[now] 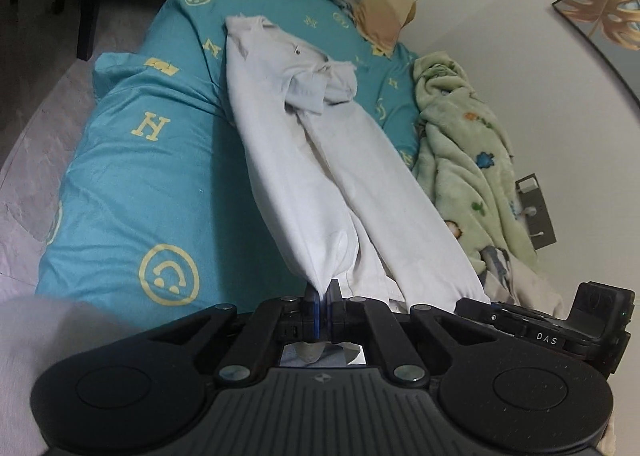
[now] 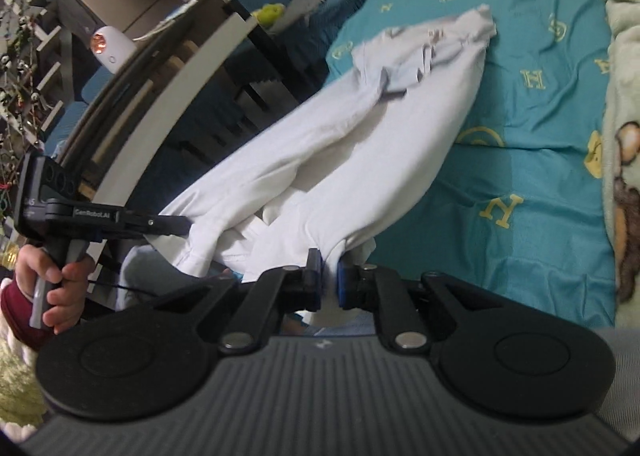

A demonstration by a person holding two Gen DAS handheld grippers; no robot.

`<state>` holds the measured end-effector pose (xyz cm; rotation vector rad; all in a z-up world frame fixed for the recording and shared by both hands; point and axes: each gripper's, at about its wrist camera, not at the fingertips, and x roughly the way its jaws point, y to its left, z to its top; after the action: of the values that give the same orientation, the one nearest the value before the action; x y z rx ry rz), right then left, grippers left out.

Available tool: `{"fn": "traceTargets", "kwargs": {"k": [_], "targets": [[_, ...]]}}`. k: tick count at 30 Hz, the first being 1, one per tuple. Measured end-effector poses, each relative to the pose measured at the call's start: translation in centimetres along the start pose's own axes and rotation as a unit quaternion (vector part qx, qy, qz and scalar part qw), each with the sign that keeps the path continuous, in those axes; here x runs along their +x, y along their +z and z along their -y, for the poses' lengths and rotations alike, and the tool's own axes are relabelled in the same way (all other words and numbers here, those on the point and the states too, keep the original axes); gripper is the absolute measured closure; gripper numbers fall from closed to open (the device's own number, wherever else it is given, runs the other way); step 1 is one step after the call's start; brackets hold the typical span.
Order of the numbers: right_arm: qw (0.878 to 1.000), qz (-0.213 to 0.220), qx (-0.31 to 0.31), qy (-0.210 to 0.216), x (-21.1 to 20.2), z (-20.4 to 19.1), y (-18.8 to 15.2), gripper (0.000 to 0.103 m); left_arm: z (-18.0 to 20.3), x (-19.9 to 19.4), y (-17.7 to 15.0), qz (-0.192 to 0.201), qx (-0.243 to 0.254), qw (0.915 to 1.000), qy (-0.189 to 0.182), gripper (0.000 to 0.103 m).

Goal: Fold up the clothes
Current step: 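Lift the hem with both grippers and fold it up onto the collar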

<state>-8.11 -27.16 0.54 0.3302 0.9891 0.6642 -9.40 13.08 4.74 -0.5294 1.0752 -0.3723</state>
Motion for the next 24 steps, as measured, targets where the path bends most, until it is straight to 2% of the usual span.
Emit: {"fn": "traceTargets", "kwargs": {"k": [8,14,18,24], "targets": [[1.0,0.027,0.005,0.003,-4.4,-1.5,-4.6,0.093,-0.4,-4.3,-7.4,0.008,0.0,0.9998,-0.016,0.1],[0.999,0.042,0.024,-0.002,-6.0,-2.3,-6.6,0.093,-0.7,-6.7,-10.1,0.018,0.008,0.9997,-0.018,0.1],[0.998,0.054,0.029,-0.003,-6.1,-2.7,-6.5,0.093,-0.8,-7.6,-10.0,0.034,0.003,0.9992,-0.019,0.1],[0.997,0.067,0.032,-0.018,-4.9,-2.1,-4.0,0.093,-0.7,-6.3,-6.8,0.072,-0.004,0.9971,-0.024,0.1]]}}
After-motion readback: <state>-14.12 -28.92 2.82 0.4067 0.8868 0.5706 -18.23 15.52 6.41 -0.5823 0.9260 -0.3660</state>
